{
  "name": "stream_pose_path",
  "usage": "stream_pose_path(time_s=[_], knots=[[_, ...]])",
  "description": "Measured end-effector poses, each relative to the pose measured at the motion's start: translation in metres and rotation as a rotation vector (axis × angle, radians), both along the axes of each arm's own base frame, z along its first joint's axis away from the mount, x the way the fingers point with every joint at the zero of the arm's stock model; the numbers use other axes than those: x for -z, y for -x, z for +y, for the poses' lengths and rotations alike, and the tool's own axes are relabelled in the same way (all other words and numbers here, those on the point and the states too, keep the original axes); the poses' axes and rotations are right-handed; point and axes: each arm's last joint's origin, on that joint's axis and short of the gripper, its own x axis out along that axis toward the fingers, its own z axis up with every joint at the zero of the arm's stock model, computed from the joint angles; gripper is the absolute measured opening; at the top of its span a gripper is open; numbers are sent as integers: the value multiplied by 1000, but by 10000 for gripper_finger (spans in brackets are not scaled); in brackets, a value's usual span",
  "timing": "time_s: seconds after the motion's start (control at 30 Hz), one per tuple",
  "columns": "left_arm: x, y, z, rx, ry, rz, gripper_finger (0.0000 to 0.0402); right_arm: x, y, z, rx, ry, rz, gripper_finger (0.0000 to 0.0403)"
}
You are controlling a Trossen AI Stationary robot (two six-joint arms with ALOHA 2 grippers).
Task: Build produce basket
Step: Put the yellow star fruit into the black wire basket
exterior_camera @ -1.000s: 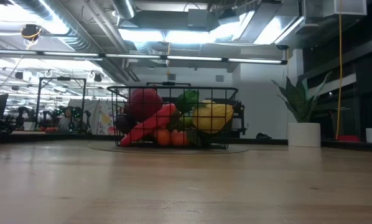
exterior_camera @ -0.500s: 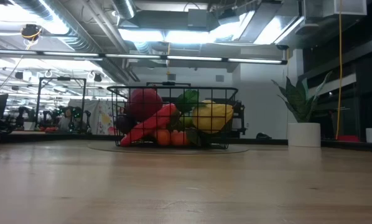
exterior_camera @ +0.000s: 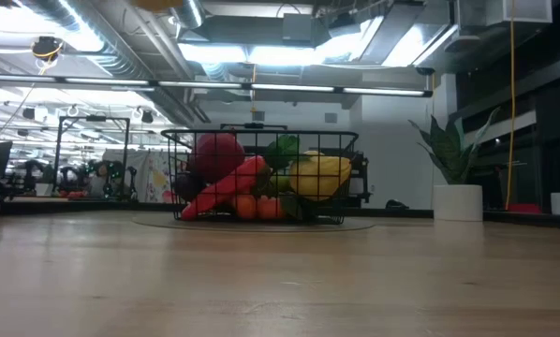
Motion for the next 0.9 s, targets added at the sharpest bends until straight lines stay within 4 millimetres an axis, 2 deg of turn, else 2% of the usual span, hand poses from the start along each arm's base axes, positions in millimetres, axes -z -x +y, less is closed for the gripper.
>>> stream_pose_path(time_s=[0.13, 0.3, 0.37, 0.47, 0.57, 0.67, 0.77, 0.9], knots=[[-28, -36, 58, -13, 2, 59, 2, 0, -1, 1, 5, -20, -19, 165], [-56, -72, 141, 97, 149, 26, 2, 0, -1, 1, 19, -25, -32, 165], [-62, -81, 179, 158, 234, -33, 1, 0, -1, 1, 19, -24, -32, 165], [-66, -86, 235, 216, 370, -141, 1, 0, -1, 1, 18, -20, -28, 165], [-59, -91, 282, 261, 518, -226, 1, 0, 0, 0, 16, -7, -15, 165], [-43, -99, 315, 281, 612, -255, 6, 1, 1, -3, 24, 12, 3, 165], [-27, -106, 335, 263, 670, -248, 29, 1, -1, -10, 63, 23, 9, 165], [-5, -121, 347, 233, 695, -212, 72, 1, -5, -19, 89, 40, 31, 165]])
